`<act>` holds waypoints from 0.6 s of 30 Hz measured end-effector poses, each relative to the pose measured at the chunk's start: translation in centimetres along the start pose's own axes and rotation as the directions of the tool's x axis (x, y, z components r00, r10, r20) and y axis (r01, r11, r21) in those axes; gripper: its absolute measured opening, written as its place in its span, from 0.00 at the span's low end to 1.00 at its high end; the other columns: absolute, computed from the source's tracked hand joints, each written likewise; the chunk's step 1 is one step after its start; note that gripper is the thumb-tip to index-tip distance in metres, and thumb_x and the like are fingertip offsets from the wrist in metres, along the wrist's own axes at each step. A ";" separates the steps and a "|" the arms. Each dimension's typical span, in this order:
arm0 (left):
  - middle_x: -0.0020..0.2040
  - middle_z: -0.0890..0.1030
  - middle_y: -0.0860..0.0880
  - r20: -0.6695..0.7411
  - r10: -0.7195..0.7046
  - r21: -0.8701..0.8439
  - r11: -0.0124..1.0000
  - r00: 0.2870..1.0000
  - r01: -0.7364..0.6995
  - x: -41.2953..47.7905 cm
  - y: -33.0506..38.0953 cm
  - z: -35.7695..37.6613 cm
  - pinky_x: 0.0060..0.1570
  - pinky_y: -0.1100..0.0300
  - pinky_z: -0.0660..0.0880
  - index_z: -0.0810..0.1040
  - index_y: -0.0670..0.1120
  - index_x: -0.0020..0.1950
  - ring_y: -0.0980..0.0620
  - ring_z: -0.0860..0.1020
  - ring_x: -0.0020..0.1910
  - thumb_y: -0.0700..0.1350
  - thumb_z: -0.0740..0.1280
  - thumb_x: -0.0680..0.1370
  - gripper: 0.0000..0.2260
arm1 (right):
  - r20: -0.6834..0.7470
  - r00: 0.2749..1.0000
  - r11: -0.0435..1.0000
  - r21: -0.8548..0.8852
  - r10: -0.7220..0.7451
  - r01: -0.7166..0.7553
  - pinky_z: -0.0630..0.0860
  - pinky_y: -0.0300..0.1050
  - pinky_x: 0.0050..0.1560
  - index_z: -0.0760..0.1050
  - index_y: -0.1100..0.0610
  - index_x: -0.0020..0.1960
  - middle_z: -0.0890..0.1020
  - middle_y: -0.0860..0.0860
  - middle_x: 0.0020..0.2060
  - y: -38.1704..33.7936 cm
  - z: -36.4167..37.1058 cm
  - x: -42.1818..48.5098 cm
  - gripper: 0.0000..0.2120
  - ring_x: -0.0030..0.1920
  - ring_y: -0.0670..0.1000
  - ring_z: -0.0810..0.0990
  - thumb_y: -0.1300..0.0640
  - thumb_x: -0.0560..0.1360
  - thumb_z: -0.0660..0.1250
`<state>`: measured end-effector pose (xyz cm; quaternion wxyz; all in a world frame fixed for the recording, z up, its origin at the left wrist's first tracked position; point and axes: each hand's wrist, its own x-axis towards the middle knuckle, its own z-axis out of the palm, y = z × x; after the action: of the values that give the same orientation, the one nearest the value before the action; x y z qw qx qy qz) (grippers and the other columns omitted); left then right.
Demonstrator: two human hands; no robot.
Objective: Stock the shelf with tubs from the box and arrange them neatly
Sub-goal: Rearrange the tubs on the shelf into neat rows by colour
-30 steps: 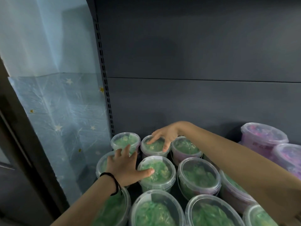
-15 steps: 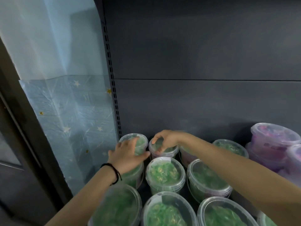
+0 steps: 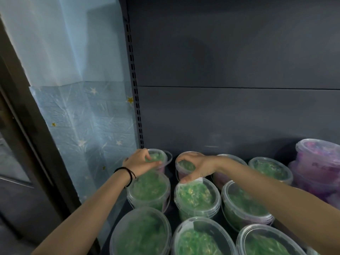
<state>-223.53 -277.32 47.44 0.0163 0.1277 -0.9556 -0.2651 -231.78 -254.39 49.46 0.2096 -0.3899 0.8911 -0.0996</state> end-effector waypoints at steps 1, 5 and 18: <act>0.58 0.73 0.54 -0.010 -0.003 -0.034 0.999 1.000 0.002 0.2 -0.2 -0.1 0.61 0.48 0.70 0.70 0.54 0.42 0.52 0.73 0.57 0.76 0.62 0.56 0.30 | 0.004 1.000 1.000 0.000 -0.003 0.003 0.55 0.48 0.75 0.56 0.47 0.76 0.54 0.45 0.76 0.0 0.0 -0.1 0.42 0.76 0.49 0.51 0.37 0.69 0.71; 0.64 0.71 0.53 -0.030 0.070 -0.199 0.977 0.997 -0.074 0.6 -1.4 0.6 0.58 0.59 0.66 0.74 0.48 0.49 0.55 0.69 0.61 0.58 0.73 0.70 0.17 | 0.007 1.000 1.000 0.009 0.000 0.000 0.52 0.48 0.76 0.55 0.46 0.76 0.53 0.45 0.77 -0.1 0.0 -0.2 0.41 0.77 0.48 0.49 0.38 0.70 0.71; 0.63 0.70 0.53 0.093 0.114 -0.395 0.916 0.989 -0.069 1.3 -2.5 -0.8 0.62 0.61 0.64 0.75 0.57 0.60 0.54 0.66 0.67 0.39 0.67 0.78 0.16 | 0.007 1.000 0.998 0.055 0.010 -0.010 0.55 0.47 0.76 0.57 0.47 0.76 0.55 0.44 0.76 -0.5 -0.3 -0.4 0.40 0.76 0.47 0.53 0.40 0.70 0.72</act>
<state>-224.08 -280.07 46.82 -0.0010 0.0616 -0.8877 -0.4562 -231.37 -254.41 50.02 0.2238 -0.3800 0.8892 -0.1216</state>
